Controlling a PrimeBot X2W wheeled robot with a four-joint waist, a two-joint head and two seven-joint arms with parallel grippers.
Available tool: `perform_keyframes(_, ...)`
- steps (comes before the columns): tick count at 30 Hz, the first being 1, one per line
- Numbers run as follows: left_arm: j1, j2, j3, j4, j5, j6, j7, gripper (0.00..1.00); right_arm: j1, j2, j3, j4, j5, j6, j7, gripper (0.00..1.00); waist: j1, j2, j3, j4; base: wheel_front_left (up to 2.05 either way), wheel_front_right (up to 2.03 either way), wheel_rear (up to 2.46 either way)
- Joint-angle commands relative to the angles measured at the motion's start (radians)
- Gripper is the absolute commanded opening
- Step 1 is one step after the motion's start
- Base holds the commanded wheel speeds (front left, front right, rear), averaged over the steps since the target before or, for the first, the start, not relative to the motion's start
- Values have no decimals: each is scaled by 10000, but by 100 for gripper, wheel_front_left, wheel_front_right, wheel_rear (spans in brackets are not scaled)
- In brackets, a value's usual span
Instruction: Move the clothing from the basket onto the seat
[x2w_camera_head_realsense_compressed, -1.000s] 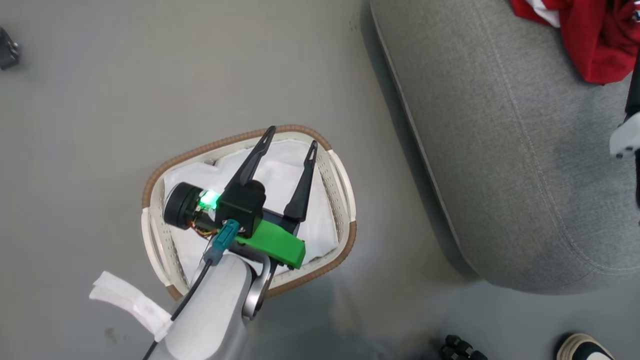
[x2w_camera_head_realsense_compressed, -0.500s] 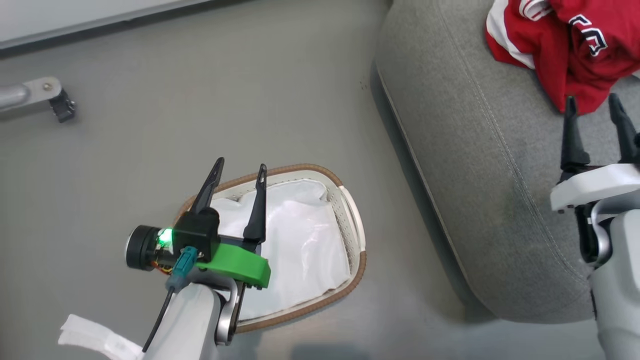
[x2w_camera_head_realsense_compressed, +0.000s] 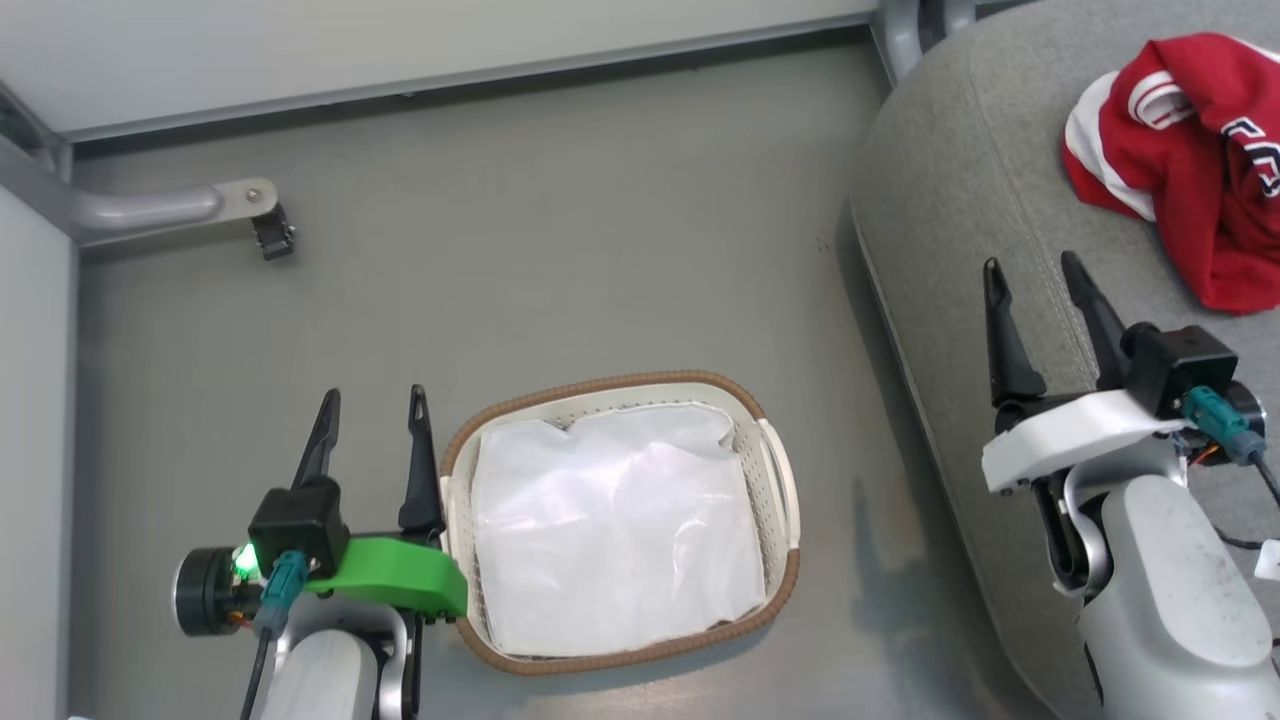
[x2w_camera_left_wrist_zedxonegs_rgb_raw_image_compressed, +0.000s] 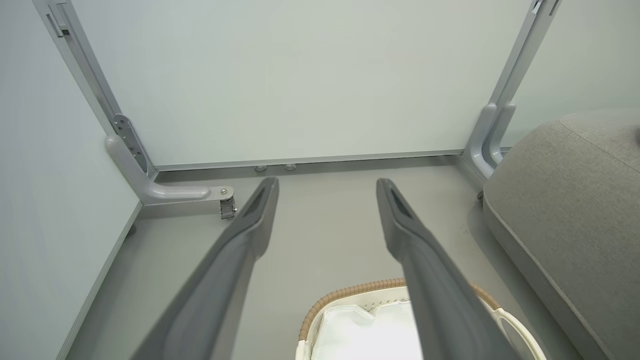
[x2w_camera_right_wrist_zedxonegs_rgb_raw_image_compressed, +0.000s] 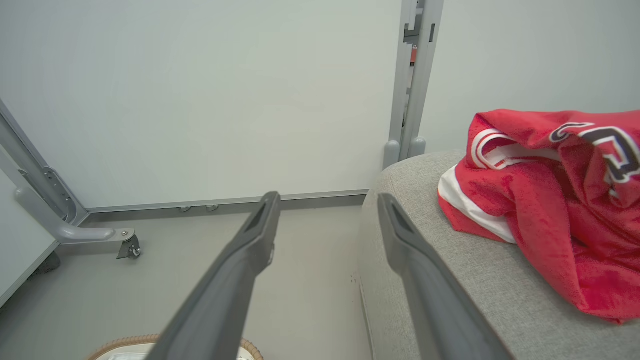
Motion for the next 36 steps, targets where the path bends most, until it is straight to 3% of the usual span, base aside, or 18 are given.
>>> perform_keyframes(1, 254, 38, 118, -10, 40, 61, 8, 100, 255, 5, 47, -43, -5, -11, -44, 100, 0, 0, -447, 408, 0, 0, 0)
perform_keyframes(10, 1125, 38, 655, -220, 33, 88, 8, 100, 1058, 205, 366, -176, 83, -11, -44, 100, 0, 0, -1139, 701, 0, 0, 0)
perform_keyframes(26, 2196, 40, 975, -174, -465, -316, 8, 100, 2379, 78, 625, 215, -154, -11, -44, 100, 0, 0, -1974, 1006, 0, 0, 0)
perform_keyframes(27, 2033, -2, 948, -195, -447, -308, 1, 0, 2301, 148, 635, 193, -140, 0, 0, 0, 0, 0, -1943, 973, 0, 0, 0)
perform_keyframes(31, 2071, -23, 958, 79, -629, -326, 51, 0, 2408, 232, 605, 434, -2, 2, 75, 0, 0, 0, -1963, 982, 0, 0, 0)
perform_keyframes(36, 1975, -19, 1103, 54, -1607, -436, 322, 0, 2419, 255, 442, 349, 992, 1, 372, 0, 0, 0, -1990, 965, 0, 0, 0)
